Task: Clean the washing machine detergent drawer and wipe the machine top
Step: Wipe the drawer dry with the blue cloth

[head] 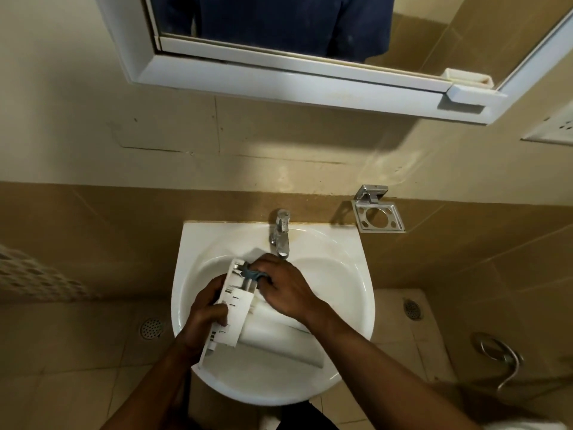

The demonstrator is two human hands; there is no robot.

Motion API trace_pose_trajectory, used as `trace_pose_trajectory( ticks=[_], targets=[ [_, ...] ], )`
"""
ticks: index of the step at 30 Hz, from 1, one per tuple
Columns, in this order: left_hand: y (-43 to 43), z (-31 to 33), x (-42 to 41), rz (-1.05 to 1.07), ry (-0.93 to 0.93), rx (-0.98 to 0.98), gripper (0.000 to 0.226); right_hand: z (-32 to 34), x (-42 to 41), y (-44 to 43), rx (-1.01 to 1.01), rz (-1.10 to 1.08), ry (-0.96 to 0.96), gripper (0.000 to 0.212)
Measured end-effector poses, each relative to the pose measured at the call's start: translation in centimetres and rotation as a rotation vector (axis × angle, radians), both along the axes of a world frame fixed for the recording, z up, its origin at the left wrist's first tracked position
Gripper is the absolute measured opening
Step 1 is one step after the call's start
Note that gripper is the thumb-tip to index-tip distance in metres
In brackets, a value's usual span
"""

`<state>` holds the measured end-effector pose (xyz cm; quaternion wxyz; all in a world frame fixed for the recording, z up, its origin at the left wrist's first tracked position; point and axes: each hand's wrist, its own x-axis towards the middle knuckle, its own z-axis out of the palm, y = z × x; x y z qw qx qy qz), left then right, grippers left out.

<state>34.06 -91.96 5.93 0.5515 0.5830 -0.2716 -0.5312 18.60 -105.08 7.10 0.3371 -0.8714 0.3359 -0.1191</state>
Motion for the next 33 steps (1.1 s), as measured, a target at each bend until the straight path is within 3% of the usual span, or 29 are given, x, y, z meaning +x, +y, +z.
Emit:
trace_pose_trajectory(
  ticks=[5, 8, 11, 15, 16, 21, 23, 28, 31, 33],
  targets=[
    [0.4, 0.9, 0.2, 0.024, 0.092, -0.018, 0.063, 0.3, -1.9, -1.4, 0.007, 0.017, 0.131, 0.035],
    [1.0, 0.9, -0.3, 0.074, 0.173, 0.006, 0.066, -0.4, -4.8, -1.8, 0.163, -0.101, 0.034, 0.041],
    [1.5, 0.9, 0.0, 0.086, 0.223, 0.048, 0.067, -1.3, -8.4, -2.6, 0.360, -0.208, -0.013, 0.019],
    [1.6, 1.8, 0.4, 0.088, 0.255, 0.092, 0.048, -1.2, -10.8, -3.4, 0.543, -0.416, 0.030, 0.025],
    [1.5, 2.0, 0.4, 0.086, 0.258, 0.100, 0.040, -1.3, -10.7, -3.5, 0.554, -0.478, 0.005, 0.025],
    [0.7, 1.8, 0.2, 0.181, 0.325, 0.234, 0.040, -1.7, -8.3, -3.1, 0.530, -0.843, -0.216, 0.026],
    [0.5, 2.0, 0.1, 0.203, 0.362, 0.267, 0.039, -2.1, -8.1, -2.5, 0.355, -0.807, -0.228, 0.027],
    [-0.2, 2.7, -0.7, 0.236, 0.402, 0.295, 0.036, -1.9, -8.0, 0.7, -0.126, -0.454, -0.124, 0.035],
    [-0.2, 2.8, -0.5, 0.256, 0.474, 0.330, 0.036, -0.9, -8.3, 2.1, -0.195, -0.315, -0.238, 0.036],
    [0.2, 2.6, 0.0, 0.256, 0.480, 0.361, 0.045, -0.4, -8.8, 2.6, -0.103, -0.251, -0.322, 0.035]
  ],
)
